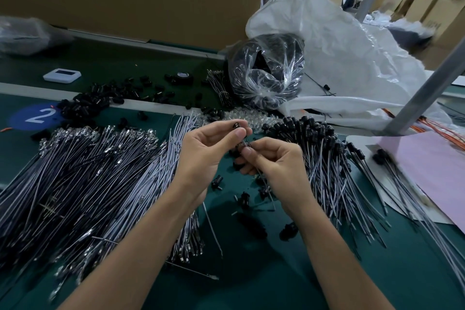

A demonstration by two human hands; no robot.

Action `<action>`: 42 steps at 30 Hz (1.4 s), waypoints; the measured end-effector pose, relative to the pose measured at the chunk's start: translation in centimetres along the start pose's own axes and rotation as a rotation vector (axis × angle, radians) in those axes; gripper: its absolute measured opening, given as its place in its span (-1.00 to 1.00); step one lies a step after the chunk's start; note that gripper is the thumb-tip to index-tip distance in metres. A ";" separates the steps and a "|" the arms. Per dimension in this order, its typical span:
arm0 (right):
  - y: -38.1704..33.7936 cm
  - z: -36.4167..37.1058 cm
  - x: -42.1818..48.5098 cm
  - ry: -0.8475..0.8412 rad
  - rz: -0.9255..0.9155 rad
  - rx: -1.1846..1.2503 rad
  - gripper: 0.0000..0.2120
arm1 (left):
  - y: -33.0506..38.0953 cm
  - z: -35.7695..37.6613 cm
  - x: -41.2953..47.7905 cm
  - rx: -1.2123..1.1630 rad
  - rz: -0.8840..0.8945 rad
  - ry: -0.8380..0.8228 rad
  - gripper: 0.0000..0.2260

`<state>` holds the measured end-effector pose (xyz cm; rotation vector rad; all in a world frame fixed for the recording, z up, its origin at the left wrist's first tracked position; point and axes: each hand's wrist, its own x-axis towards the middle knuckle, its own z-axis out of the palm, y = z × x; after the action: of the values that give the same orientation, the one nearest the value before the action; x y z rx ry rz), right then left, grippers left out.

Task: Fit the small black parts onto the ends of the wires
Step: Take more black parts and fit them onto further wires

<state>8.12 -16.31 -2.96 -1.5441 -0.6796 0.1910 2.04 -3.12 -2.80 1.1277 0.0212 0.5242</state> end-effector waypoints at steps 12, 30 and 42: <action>0.2 0.7 -0.1 0.036 -0.024 0.110 -0.94 | 0.0 0.6 -0.5 0.017 -0.002 0.000 -0.80; 0.5 0.9 -0.2 0.068 -0.086 0.079 -0.92 | 0.0 0.0 0.1 -0.126 -0.058 0.100 -0.74; 0.4 1.0 -0.3 0.061 -0.104 -0.033 -0.91 | -0.1 0.1 0.0 -0.016 -0.018 0.090 -0.88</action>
<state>7.50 -15.59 -3.56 -1.5360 -0.7154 0.0548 2.12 -3.20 -2.81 1.0867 0.1051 0.5579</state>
